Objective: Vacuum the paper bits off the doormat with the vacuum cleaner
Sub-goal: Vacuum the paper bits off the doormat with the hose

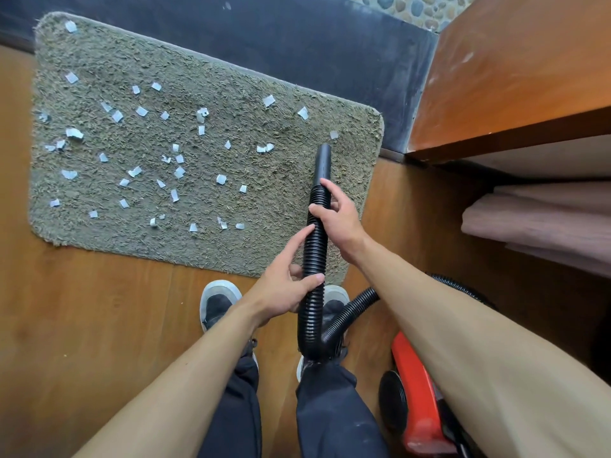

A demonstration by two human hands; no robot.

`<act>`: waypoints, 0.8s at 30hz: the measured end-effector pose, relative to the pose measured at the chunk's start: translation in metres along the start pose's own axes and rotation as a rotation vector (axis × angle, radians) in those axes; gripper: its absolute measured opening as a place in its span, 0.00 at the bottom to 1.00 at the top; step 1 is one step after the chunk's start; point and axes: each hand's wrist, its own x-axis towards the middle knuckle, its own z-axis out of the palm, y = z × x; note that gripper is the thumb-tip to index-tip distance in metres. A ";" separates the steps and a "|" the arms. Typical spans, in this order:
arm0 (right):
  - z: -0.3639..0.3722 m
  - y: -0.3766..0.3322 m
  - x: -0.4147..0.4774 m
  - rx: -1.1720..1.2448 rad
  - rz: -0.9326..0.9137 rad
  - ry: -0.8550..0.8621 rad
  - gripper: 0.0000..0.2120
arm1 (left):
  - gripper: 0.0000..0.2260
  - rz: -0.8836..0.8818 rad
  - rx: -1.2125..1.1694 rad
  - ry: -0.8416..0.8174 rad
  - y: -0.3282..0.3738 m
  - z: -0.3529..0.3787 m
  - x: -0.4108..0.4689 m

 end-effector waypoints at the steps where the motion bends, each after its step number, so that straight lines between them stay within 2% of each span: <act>1: -0.001 -0.001 0.000 0.006 -0.002 0.007 0.28 | 0.34 -0.003 0.003 -0.006 0.002 0.000 0.001; 12: -0.010 -0.020 0.016 -0.014 -0.036 0.064 0.28 | 0.34 0.003 0.011 -0.041 0.020 -0.004 0.019; 20: 0.008 -0.031 0.019 -0.105 -0.035 -0.022 0.29 | 0.34 0.027 -0.042 -0.017 0.017 -0.018 0.010; 24: 0.019 -0.037 0.021 -0.125 -0.027 -0.012 0.30 | 0.34 0.029 -0.045 0.004 0.020 -0.028 0.008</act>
